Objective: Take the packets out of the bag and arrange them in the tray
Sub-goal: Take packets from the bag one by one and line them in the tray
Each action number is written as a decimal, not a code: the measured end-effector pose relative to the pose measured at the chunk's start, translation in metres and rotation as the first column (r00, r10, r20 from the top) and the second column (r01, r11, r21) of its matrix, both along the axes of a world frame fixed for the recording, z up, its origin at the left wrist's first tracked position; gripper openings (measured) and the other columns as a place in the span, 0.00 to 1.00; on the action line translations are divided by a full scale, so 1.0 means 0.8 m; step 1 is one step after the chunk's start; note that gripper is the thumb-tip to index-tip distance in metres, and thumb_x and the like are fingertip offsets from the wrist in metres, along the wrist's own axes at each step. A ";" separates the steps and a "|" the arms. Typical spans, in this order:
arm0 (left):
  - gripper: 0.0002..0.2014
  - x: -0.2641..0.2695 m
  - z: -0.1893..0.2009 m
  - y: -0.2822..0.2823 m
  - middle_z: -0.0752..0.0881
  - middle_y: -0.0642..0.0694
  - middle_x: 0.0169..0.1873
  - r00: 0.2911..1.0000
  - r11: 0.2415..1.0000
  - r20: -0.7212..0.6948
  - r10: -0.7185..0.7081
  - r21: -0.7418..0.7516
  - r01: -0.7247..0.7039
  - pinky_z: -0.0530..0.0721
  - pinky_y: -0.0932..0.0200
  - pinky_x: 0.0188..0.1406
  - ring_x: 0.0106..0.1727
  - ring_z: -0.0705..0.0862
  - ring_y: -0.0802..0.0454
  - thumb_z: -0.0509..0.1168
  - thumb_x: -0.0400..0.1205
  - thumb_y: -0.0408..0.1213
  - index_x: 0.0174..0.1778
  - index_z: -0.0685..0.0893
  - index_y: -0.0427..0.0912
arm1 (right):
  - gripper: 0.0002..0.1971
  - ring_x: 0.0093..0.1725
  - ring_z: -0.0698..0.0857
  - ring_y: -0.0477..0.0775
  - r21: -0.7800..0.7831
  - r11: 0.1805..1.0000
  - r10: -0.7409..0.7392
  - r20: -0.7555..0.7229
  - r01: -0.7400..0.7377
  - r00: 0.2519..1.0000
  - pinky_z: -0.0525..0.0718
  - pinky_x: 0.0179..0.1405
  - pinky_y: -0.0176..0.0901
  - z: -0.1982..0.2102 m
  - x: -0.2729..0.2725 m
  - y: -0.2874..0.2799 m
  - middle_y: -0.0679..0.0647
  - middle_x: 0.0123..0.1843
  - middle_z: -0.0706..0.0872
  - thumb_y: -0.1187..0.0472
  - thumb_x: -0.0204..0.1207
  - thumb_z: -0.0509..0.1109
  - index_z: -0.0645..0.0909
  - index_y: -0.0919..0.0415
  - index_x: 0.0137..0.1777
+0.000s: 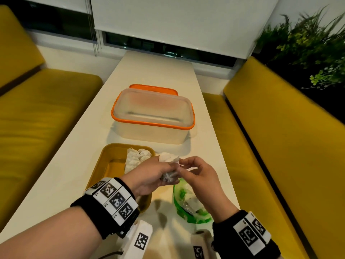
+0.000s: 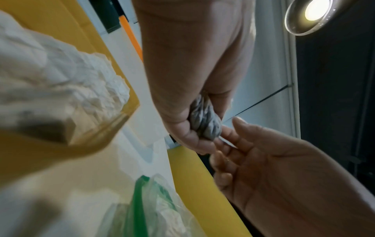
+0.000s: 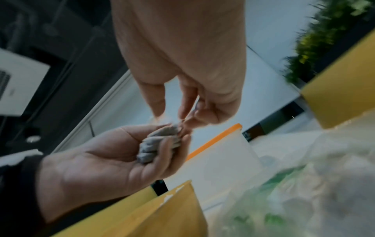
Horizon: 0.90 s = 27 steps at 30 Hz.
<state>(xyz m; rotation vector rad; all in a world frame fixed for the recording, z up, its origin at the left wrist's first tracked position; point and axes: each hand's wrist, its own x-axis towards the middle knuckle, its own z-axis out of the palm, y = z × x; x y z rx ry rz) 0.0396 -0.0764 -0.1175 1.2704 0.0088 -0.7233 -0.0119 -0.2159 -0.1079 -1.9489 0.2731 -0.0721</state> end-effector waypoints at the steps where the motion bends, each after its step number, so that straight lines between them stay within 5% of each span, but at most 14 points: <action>1: 0.05 0.000 0.001 0.003 0.91 0.44 0.38 1.000 0.999 0.025 -0.007 0.032 0.006 0.87 0.52 0.47 0.43 0.88 0.47 0.66 0.80 0.26 0.45 0.85 0.39 | 0.10 0.42 0.85 0.48 -0.106 0.994 -0.002 0.033 0.005 0.999 0.83 0.40 0.36 0.003 0.002 -0.002 0.44 0.46 0.85 0.55 0.72 0.76 0.81 0.49 0.52; 5: 0.10 -0.005 0.009 0.017 0.88 0.49 0.31 0.987 0.980 0.128 -0.098 0.185 0.073 0.85 0.61 0.31 0.33 0.88 0.55 0.68 0.76 0.22 0.42 0.82 0.43 | 0.14 0.41 0.80 0.42 -0.445 0.883 0.220 0.111 -0.150 0.969 0.74 0.40 0.25 0.012 0.017 0.013 0.44 0.47 0.85 0.60 0.73 0.73 0.82 0.50 0.58; 8: 0.09 -0.002 0.019 0.042 0.88 0.47 0.32 0.988 0.970 0.142 -0.061 0.240 0.025 0.84 0.62 0.29 0.34 0.88 0.54 0.72 0.73 0.24 0.42 0.82 0.41 | 0.11 0.43 0.80 0.48 -0.607 0.773 0.334 0.146 -0.182 0.931 0.73 0.40 0.35 0.015 0.028 0.033 0.49 0.46 0.86 0.63 0.74 0.69 0.84 0.55 0.55; 13: 0.10 0.005 0.024 0.112 0.88 0.41 0.44 0.991 0.964 0.121 0.061 0.251 -0.090 0.83 0.65 0.32 0.44 0.85 0.49 0.72 0.75 0.29 0.51 0.85 0.40 | 0.07 0.43 0.81 0.51 -0.647 0.721 0.435 0.141 -0.250 0.889 0.78 0.43 0.43 0.027 0.042 0.071 0.48 0.44 0.86 0.61 0.78 0.68 0.83 0.54 0.54; 21: 0.08 -0.005 0.000 0.177 0.86 0.41 0.41 0.966 0.924 0.041 0.254 0.286 -0.255 0.85 0.62 0.32 0.42 0.85 0.49 0.70 0.76 0.28 0.50 0.84 0.39 | 0.05 0.44 0.82 0.50 -0.632 0.600 0.548 -0.121 -0.490 0.827 0.81 0.43 0.43 0.002 0.052 0.120 0.46 0.42 0.85 0.62 0.75 0.69 0.83 0.50 0.43; 27: 0.04 -0.002 -0.009 0.176 0.84 0.40 0.43 0.985 0.915 -0.025 0.169 0.375 -0.147 0.87 0.61 0.34 0.39 0.85 0.49 0.66 0.80 0.30 0.50 0.82 0.39 | 0.05 0.48 0.81 0.51 -0.663 0.425 0.532 -0.368 -0.616 0.763 0.79 0.43 0.41 -0.025 0.065 0.142 0.49 0.47 0.85 0.59 0.77 0.67 0.83 0.49 0.48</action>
